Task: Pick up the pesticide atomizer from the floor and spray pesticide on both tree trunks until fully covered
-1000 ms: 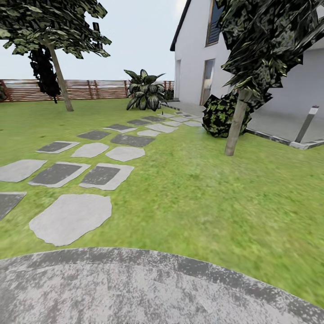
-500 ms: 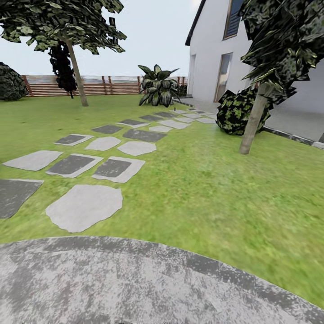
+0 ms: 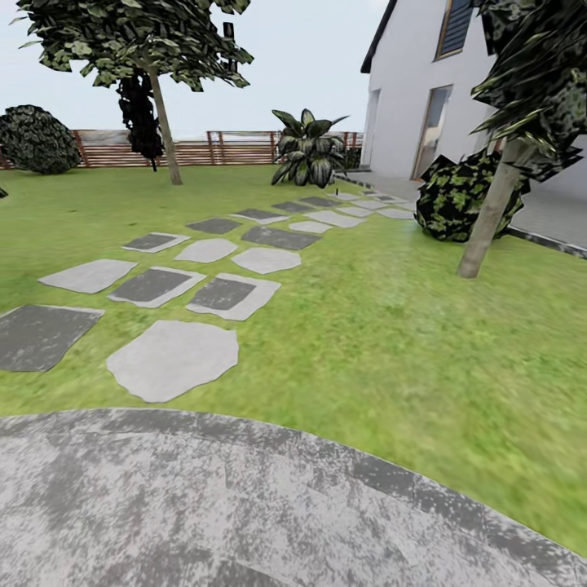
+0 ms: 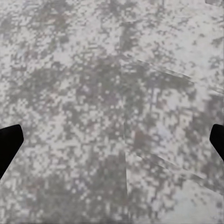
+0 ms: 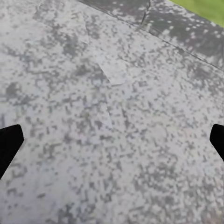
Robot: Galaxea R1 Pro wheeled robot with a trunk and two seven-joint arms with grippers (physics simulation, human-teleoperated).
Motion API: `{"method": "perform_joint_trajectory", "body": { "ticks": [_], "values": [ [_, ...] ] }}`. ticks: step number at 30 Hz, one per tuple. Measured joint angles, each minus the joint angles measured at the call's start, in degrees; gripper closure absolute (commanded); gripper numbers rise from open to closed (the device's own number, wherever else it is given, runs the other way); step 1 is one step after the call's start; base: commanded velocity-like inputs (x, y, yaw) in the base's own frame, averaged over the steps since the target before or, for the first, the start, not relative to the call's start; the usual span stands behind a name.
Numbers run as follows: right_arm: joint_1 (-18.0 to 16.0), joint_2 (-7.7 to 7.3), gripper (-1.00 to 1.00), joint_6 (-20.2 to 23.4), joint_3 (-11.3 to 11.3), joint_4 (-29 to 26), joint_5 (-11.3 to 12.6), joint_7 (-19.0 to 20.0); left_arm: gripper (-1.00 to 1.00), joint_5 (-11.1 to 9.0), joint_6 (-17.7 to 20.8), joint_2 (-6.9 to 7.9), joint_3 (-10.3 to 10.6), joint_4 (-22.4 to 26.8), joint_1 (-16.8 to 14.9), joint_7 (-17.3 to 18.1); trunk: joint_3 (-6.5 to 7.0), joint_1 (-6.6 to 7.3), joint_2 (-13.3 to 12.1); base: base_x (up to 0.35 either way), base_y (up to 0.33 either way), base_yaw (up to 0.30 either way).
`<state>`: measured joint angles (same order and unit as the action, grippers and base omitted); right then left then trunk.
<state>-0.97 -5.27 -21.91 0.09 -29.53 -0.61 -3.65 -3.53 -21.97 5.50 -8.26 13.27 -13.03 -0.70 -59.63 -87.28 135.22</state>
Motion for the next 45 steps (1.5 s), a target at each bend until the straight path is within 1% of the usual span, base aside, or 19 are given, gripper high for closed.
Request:
{"method": "perform_joint_trajectory", "body": {
  "ticks": [7, 11, 28, 40, 45],
  "values": [
    [0.0, 0.0, -1.0, 0.0, 0.0, 0.0, 0.0, 0.0, -1.0, 0.2, 0.0, -0.05, 0.0, 0.0, 0.0, 0.0, -0.51, 0.0, 0.0, 0.001, 0.0, 0.179],
    [0.0, 0.0, -1.0, 0.0, 0.0, 0.0, 0.0, 0.0, -1.0, 0.1, 0.0, -0.05, 0.0, 0.0, 0.0, 0.0, -0.79, 0.0, 0.0, 0.158, 0.0, 0.141],
    [0.0, -0.26, -1.0, 0.0, 0.0, 0.1, -0.2, 0.2, -1.0, 0.4, 0.0, -0.05, 0.1, 0.0, 0.0, 0.1, -0.9, 0.0, 0.0, 0.325, 0.007, 0.008],
    [0.0, -0.26, -1.0, -0.1, 0.0, 0.0, -0.1, 0.2, -1.0, 0.4, 0.0, -0.05, 0.1, 0.0, 0.0, 0.1, -0.9, 0.0, 0.0, 0.314, 0.178, 0.005],
    [0.0, -0.22, -1.0, -0.1, 0.0, 0.0, -0.1, 0.2, -1.0, 0.5, 0.0, -0.05, 0.1, 0.0, 0.0, 0.1, -0.9, 0.0, 0.0, 0.323, 0.099, 0.183]
  ]
}}
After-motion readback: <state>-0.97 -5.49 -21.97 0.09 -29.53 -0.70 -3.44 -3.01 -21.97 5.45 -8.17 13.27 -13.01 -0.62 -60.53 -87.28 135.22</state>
